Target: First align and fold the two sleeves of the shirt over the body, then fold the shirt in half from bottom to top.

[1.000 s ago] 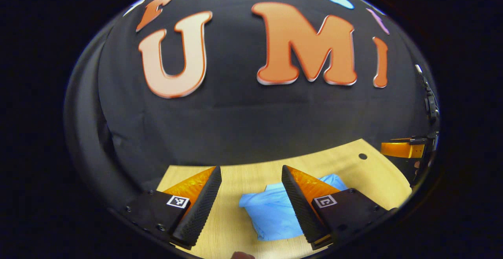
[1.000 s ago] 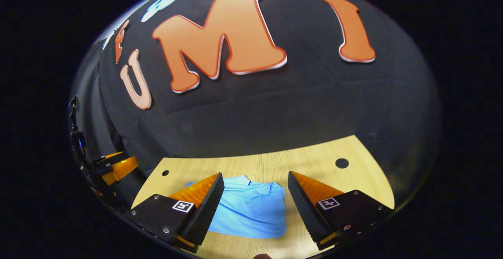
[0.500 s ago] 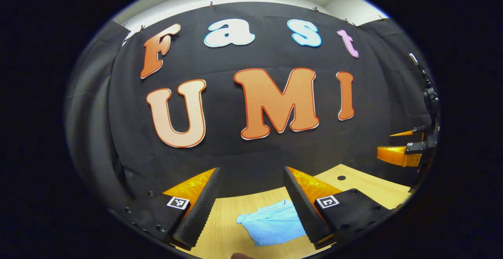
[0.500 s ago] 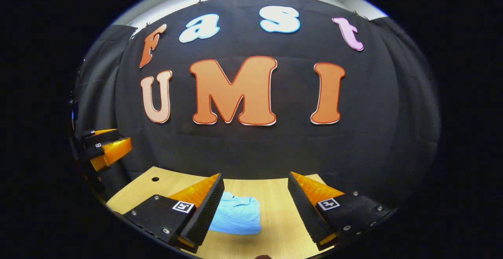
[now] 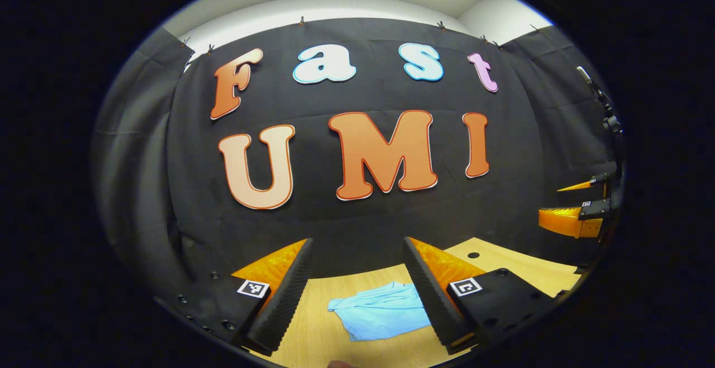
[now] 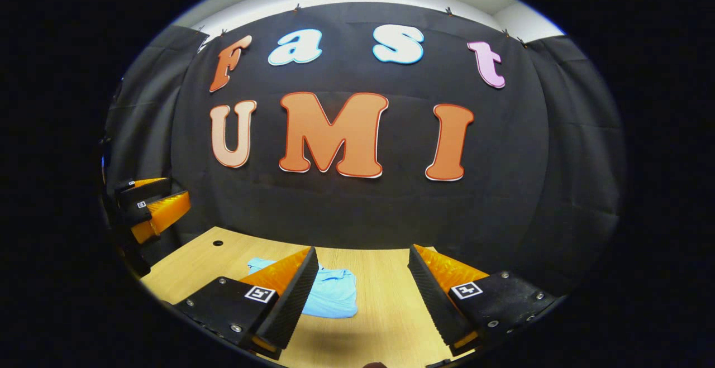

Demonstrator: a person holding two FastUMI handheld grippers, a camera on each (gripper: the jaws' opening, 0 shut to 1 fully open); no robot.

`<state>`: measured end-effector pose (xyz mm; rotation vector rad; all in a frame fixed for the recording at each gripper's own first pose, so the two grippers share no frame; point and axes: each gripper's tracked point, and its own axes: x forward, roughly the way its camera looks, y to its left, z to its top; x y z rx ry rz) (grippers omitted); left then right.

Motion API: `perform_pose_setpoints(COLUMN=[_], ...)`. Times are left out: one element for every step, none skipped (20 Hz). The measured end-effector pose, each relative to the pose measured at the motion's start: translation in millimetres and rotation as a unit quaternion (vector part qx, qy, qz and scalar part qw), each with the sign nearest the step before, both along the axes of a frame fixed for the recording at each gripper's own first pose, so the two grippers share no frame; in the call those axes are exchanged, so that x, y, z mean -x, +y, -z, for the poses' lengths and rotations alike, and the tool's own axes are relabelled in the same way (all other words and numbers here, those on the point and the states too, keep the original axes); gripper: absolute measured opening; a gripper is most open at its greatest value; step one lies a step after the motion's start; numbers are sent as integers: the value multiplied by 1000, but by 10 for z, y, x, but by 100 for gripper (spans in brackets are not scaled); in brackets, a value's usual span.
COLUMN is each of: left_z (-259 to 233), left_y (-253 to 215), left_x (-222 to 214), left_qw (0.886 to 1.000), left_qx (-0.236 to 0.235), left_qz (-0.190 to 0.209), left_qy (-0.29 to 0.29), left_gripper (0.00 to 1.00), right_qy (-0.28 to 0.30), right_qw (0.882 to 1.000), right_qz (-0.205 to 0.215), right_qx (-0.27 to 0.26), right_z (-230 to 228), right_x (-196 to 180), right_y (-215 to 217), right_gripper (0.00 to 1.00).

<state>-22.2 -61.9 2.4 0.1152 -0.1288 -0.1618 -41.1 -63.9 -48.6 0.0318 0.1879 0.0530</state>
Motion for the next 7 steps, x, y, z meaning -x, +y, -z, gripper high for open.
perform_pose_setpoints(left_z=[22, 35, 63, 77, 65, 45, 31], left_y=[-10, -12, -13, -13, -31, -54, -71], left_x=[44, 114, 216, 312, 391, 465, 516], left_qw=[1000, 1000, 999, 999, 998, 998, 997], left_qx=[2, 6, 11, 18, 27, 34, 37], left_qz=[-8, -21, -34, -48, -56, -62, -67], left_qy=[2, 3, 8, 9, 5, 0, -4], left_gripper=[100, 100, 100, 100, 100, 100, 99], right_qy=[-6, -13, -15, -16, -23, -28, -32], right_qw=[1000, 1000, 999, 998, 997, 996, 996], right_qz=[-12, -24, -39, -55, -67, -75, -81], right_qx=[8, 14, 17, 21, 27, 33, 37], right_z=[-16, -46, -64, -63, -81, -99, -104], right_x=[30, 51, 58, 98, 123, 147, 168], right_y=[9, 23, 55, 88, 116, 114, 107], right_gripper=[98, 98, 99, 98, 99, 99, 100])
